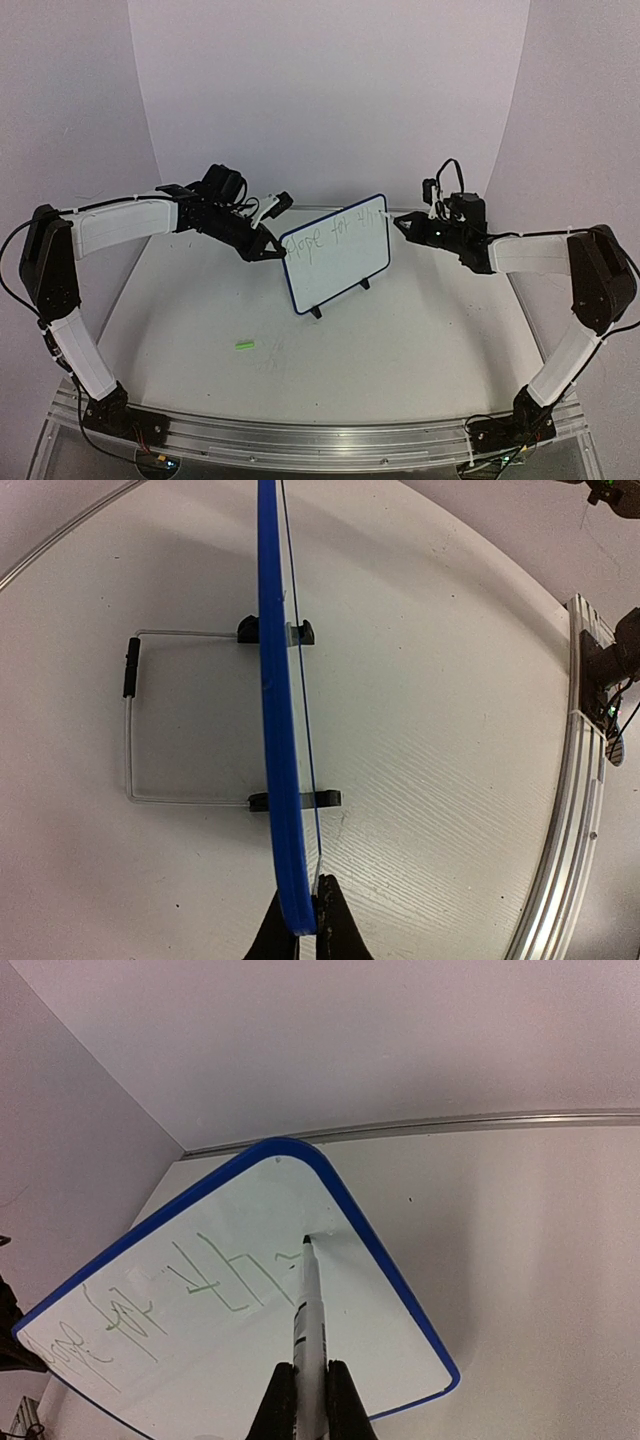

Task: Write a sentence on the whiteboard
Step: Write on the whiteboard with the whiteboard marker without the cap.

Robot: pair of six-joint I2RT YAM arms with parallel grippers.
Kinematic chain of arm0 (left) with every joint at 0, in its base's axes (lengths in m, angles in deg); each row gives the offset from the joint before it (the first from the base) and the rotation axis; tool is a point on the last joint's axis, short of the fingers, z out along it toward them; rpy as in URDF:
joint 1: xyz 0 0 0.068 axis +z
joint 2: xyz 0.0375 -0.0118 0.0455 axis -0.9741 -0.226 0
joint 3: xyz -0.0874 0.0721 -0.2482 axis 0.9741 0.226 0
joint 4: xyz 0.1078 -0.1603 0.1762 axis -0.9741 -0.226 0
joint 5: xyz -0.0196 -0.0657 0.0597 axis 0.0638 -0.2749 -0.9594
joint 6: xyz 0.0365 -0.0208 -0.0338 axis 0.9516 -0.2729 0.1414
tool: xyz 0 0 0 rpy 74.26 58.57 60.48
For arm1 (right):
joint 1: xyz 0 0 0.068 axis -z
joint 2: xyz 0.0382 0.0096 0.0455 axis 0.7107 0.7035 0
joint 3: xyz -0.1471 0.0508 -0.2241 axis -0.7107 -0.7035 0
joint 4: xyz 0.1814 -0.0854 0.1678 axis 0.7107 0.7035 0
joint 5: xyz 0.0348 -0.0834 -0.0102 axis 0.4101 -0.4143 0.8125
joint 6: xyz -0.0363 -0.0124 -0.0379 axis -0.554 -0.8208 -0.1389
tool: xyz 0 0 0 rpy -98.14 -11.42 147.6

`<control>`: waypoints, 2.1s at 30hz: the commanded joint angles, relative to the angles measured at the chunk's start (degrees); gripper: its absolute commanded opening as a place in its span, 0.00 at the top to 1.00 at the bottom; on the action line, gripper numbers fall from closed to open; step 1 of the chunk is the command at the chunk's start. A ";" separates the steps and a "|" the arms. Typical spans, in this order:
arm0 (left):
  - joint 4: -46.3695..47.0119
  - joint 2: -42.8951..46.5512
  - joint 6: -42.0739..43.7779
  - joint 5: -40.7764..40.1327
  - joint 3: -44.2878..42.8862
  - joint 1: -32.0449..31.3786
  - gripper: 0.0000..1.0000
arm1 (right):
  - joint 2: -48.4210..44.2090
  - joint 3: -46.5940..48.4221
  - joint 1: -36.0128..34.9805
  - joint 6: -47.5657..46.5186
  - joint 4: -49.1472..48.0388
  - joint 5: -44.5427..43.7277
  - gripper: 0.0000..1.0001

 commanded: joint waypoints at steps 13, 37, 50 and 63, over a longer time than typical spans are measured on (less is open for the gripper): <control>-3.68 -1.79 1.69 -2.28 -0.28 -0.25 1.00 | 1.52 0.61 -0.22 -0.16 -3.09 4.07 1.00; -3.66 -1.70 1.70 -2.38 -0.31 -0.24 1.00 | 2.46 -2.45 -0.23 0.47 -3.09 2.81 1.00; -3.62 -1.70 1.68 -2.36 -0.24 -0.24 1.00 | 2.03 -1.42 -0.24 0.90 -3.08 -1.16 1.00; -3.58 -1.70 1.71 -2.45 -0.23 -0.24 1.00 | 2.09 -0.83 -0.22 1.01 -2.97 -1.78 1.00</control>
